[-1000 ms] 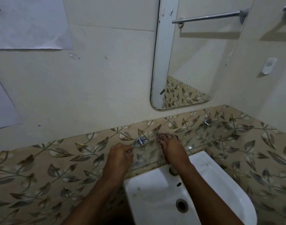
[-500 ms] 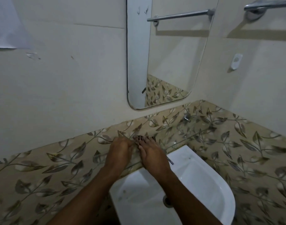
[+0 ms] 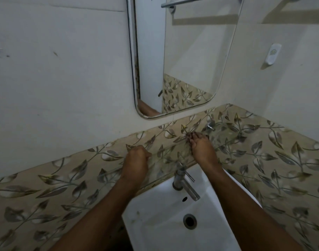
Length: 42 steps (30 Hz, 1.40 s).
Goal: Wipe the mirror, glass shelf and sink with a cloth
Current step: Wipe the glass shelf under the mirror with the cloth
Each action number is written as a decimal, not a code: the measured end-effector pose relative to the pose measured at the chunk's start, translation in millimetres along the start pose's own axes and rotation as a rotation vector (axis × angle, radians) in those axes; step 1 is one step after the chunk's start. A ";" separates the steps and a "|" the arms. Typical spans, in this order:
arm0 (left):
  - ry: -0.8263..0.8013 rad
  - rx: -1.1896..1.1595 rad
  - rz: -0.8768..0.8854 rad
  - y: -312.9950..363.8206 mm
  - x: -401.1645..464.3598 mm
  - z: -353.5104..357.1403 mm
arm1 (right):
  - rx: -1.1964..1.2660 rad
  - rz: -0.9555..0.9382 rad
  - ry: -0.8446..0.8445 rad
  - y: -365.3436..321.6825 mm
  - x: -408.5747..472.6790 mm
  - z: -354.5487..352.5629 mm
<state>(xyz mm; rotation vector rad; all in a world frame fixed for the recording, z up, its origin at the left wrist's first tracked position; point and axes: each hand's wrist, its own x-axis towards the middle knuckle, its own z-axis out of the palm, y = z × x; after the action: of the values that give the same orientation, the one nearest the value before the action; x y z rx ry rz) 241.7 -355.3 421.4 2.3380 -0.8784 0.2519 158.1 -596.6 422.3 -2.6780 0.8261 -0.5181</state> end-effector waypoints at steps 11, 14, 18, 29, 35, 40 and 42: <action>0.017 0.110 0.025 6.2 -4.1 -5.7 | -0.069 -0.097 0.058 -67.7 -62.0 25.3; -0.007 0.117 0.059 16.2 -3.4 -3.0 | 0.004 -0.185 0.045 -82.4 -75.6 30.8; -0.038 0.073 0.110 22.9 10.1 5.6 | 0.195 -0.373 -0.012 -66.8 -84.5 27.7; -0.105 0.062 0.111 38.3 29.4 31.5 | 0.226 -0.325 -0.041 25.3 -23.1 6.5; -0.090 0.027 0.337 50.1 47.4 43.2 | 0.048 -0.176 0.018 69.4 11.7 -4.2; -0.175 0.112 0.221 67.0 57.9 64.3 | -0.208 -0.077 0.049 91.2 35.3 -21.0; -0.176 0.141 0.204 72.0 61.9 68.0 | -0.281 -0.052 0.017 101.3 44.2 -26.5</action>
<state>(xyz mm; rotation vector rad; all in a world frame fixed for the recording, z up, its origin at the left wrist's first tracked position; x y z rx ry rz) 239.6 -472.0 426.0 2.4286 -1.2241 0.2003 132.4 -707.2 419.2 -2.9610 0.8950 -0.4680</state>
